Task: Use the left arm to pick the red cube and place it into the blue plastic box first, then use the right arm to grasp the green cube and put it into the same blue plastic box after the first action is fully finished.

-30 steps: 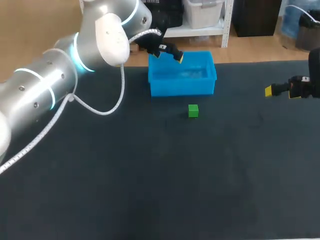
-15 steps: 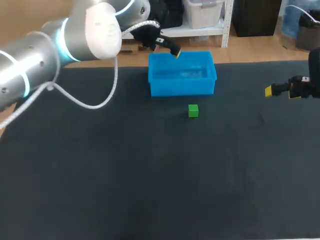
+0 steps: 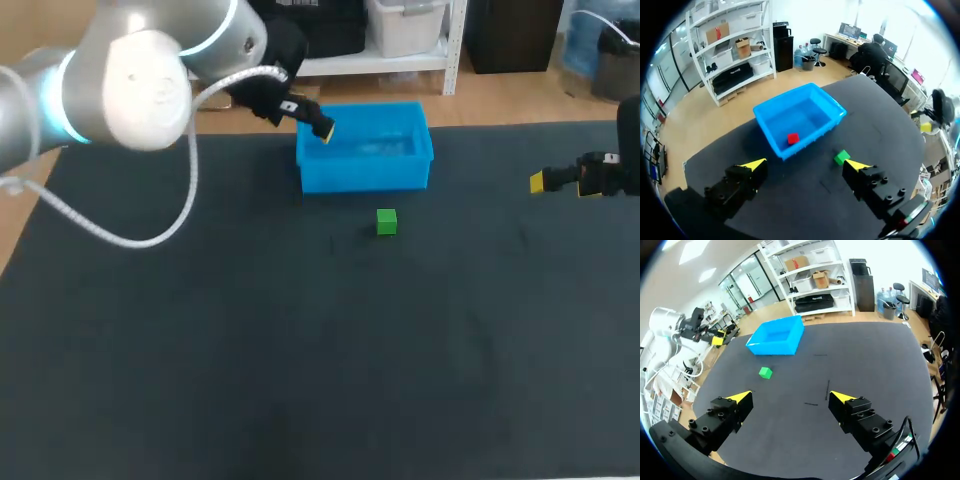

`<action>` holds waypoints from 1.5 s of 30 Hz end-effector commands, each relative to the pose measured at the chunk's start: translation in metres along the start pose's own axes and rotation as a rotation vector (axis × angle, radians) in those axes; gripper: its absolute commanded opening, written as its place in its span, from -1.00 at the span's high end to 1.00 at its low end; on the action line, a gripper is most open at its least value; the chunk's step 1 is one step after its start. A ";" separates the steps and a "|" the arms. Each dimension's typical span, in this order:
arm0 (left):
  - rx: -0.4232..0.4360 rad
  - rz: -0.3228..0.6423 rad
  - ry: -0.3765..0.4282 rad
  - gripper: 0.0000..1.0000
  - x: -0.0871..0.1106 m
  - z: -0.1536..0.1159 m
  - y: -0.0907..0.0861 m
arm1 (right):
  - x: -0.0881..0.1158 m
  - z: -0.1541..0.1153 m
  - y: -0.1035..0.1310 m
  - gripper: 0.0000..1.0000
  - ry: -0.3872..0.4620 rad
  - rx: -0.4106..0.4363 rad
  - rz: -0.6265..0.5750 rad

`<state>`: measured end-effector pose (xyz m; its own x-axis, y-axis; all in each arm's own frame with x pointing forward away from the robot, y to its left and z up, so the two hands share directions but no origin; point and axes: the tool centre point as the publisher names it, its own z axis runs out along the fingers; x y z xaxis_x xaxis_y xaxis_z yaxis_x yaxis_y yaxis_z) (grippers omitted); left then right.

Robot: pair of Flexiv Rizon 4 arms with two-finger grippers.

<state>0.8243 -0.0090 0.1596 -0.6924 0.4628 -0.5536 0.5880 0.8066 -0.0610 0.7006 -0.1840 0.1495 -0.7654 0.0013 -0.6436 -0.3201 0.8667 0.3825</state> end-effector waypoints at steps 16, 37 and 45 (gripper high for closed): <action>0.039 -0.080 -0.227 -1.00 0.128 -0.058 -0.016 | 0.000 0.000 0.000 -1.00 0.001 0.000 -0.001; 0.104 -0.063 -0.205 -1.00 0.128 -0.054 -0.013 | 0.000 0.000 0.000 -1.00 0.001 0.000 -0.001; 0.104 -0.063 -0.205 -1.00 0.128 -0.054 -0.013 | -0.006 0.011 0.026 -1.00 0.081 0.091 -0.046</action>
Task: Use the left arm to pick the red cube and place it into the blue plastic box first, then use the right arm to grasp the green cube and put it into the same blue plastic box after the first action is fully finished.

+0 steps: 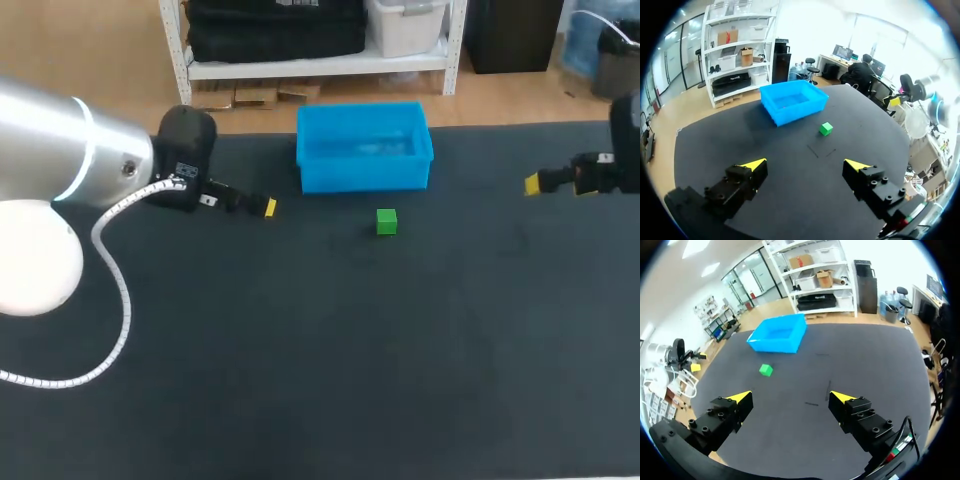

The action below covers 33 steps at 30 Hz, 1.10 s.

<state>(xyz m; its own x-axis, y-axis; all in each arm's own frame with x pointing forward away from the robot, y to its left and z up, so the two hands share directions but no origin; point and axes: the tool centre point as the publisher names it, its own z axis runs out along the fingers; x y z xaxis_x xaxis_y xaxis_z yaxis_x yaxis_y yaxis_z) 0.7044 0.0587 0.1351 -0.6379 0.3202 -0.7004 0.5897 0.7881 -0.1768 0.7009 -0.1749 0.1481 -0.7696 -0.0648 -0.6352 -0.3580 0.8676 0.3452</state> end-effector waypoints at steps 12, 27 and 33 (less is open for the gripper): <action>0.006 0.001 -0.003 -1.00 0.000 0.000 0.002 | -0.022 0.044 0.083 -1.00 0.130 0.362 -0.020; 0.006 0.001 -0.003 -1.00 0.000 0.000 0.002 | -0.018 0.080 0.120 -1.00 0.218 0.382 -0.011; 0.006 0.001 -0.003 -1.00 0.000 0.000 0.002 | -0.018 0.080 0.120 -1.00 0.218 0.382 -0.011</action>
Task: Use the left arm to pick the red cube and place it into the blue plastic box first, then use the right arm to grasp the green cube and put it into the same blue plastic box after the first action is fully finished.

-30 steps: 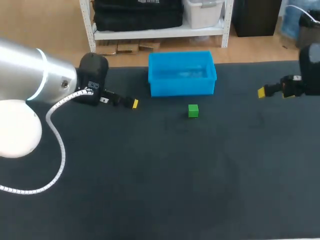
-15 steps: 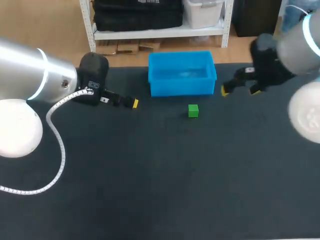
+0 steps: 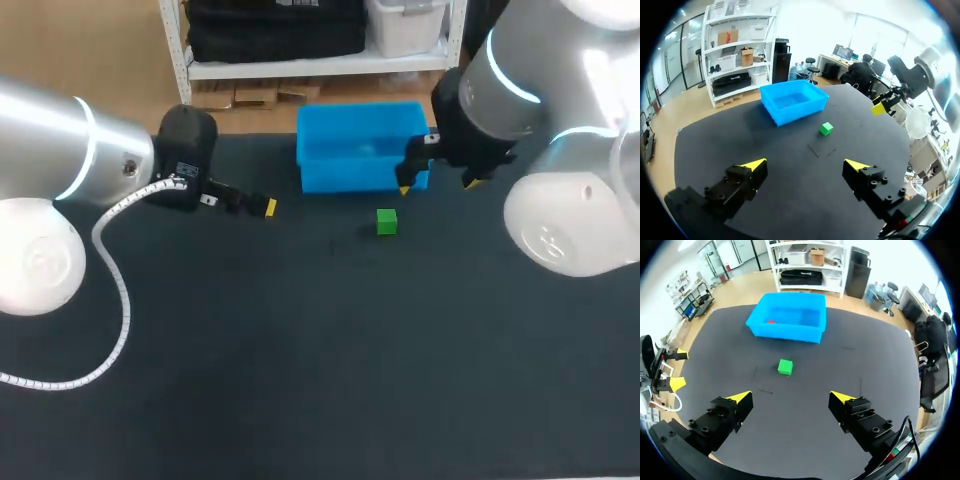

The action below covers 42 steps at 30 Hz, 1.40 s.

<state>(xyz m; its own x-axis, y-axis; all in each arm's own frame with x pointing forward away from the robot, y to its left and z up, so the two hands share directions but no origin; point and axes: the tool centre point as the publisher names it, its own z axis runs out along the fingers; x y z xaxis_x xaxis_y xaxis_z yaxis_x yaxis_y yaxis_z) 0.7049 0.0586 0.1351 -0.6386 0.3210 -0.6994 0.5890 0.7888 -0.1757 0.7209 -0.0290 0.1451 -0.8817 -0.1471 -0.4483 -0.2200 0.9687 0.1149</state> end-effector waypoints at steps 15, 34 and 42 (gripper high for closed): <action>0.008 0.001 -0.004 -1.00 0.001 0.000 0.001 | -0.006 0.010 0.002 -1.00 0.060 0.126 -0.004; 0.008 0.001 -0.004 -1.00 0.001 0.000 0.001 | -0.033 0.069 0.019 -1.00 0.267 0.154 0.011; 0.008 0.001 -0.004 -1.00 0.001 0.000 0.001 | -0.037 0.078 0.015 -1.00 0.266 0.152 0.075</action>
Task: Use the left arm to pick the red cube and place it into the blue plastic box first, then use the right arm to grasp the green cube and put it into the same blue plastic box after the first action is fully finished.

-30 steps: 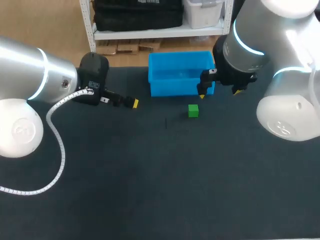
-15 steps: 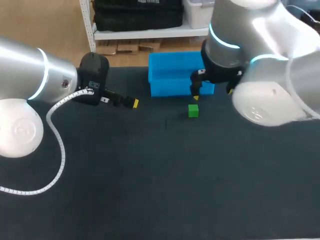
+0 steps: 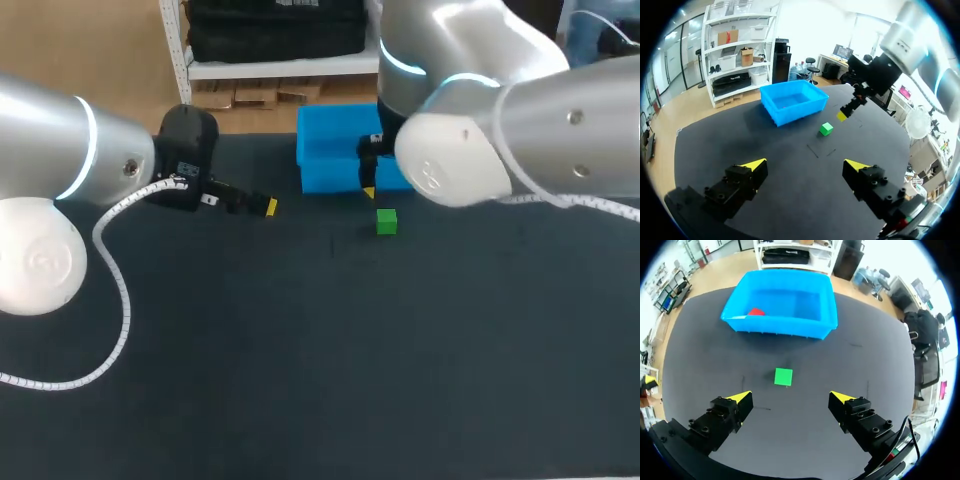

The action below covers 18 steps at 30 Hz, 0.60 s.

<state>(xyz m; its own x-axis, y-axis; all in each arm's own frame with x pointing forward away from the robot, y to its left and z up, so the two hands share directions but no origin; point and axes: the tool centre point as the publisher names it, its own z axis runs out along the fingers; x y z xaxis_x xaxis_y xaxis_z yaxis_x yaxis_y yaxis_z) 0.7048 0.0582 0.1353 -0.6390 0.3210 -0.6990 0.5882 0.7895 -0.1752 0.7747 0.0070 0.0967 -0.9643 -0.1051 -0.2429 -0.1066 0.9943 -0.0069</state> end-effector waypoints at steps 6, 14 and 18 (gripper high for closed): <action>0.009 0.002 -0.005 -1.00 0.001 0.000 0.002 | -0.011 0.019 -0.003 -1.00 0.058 -0.016 0.037; 0.009 0.002 -0.005 -1.00 0.001 0.000 0.002 | -0.010 0.043 0.000 -1.00 0.065 -0.020 0.049; 0.009 0.002 -0.005 -1.00 0.001 0.000 0.002 | -0.010 0.053 0.002 -1.00 0.063 -0.018 0.048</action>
<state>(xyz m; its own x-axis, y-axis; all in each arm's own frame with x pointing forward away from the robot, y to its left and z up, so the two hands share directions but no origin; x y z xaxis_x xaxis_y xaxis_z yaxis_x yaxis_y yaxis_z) 0.7048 0.0582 0.1353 -0.6390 0.3210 -0.6990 0.5883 0.7895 -0.1752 0.7930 0.0083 0.0539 -0.9815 -0.0618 -0.1813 -0.0667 0.9976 0.0208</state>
